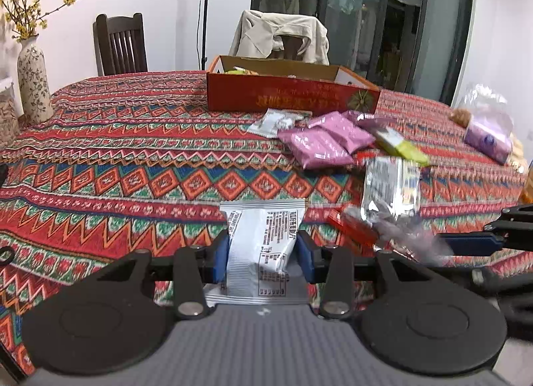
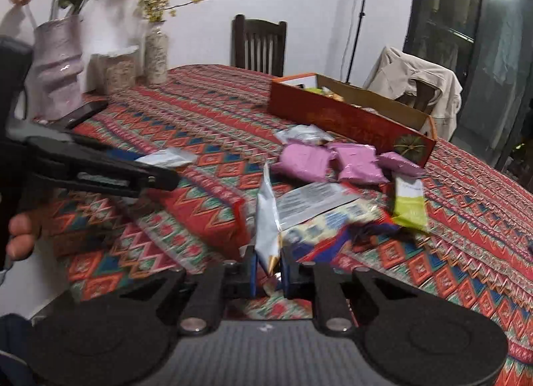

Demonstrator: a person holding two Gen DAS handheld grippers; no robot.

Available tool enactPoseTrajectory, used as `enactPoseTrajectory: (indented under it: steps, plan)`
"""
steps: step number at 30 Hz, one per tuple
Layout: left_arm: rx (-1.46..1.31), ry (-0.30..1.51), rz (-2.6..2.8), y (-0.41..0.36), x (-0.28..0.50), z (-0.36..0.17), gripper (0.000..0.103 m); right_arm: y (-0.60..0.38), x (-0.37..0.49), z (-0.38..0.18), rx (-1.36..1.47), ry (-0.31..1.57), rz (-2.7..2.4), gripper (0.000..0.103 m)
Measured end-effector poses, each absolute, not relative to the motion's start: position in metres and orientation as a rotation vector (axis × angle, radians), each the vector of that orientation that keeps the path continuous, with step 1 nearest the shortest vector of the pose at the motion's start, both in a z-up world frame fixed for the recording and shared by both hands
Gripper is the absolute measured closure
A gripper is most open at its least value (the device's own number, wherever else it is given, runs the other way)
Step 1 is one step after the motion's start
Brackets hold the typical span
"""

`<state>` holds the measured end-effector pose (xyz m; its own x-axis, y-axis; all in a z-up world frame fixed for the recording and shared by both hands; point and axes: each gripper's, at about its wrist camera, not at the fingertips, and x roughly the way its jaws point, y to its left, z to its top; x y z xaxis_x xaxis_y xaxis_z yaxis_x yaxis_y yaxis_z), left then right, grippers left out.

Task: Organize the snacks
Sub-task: 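Grasp a white packet with the left gripper while the right grasps a yellow pumpkin-seed packet, then lower both packets into the cardboard box and open both grippers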

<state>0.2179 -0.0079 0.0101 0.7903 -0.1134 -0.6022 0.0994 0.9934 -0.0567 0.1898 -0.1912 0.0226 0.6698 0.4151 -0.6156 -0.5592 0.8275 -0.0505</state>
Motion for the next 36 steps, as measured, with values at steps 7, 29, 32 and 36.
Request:
enactPoseTrajectory:
  steps: [7, 29, 32, 36]
  plan:
    - [0.015, 0.673, -0.1, -0.004, 0.206, -0.001, 0.046, -0.191, 0.18, 0.019, -0.178, 0.611, 0.615, 0.044]
    - [0.054, 0.697, -0.124, -0.008, 0.195, -0.004, 0.061, -0.175, 0.201, -0.007, -0.177, 0.675, 0.635, 0.054]
    - [0.049, 0.693, -0.136, -0.01, 0.195, 0.0, 0.061, -0.18, 0.196, -0.005, -0.145, 0.673, 0.624, 0.057]
    - [0.047, 0.652, -0.137, -0.011, 0.201, 0.012, 0.061, -0.19, 0.192, 0.003, -0.098, 0.648, 0.631, 0.058]
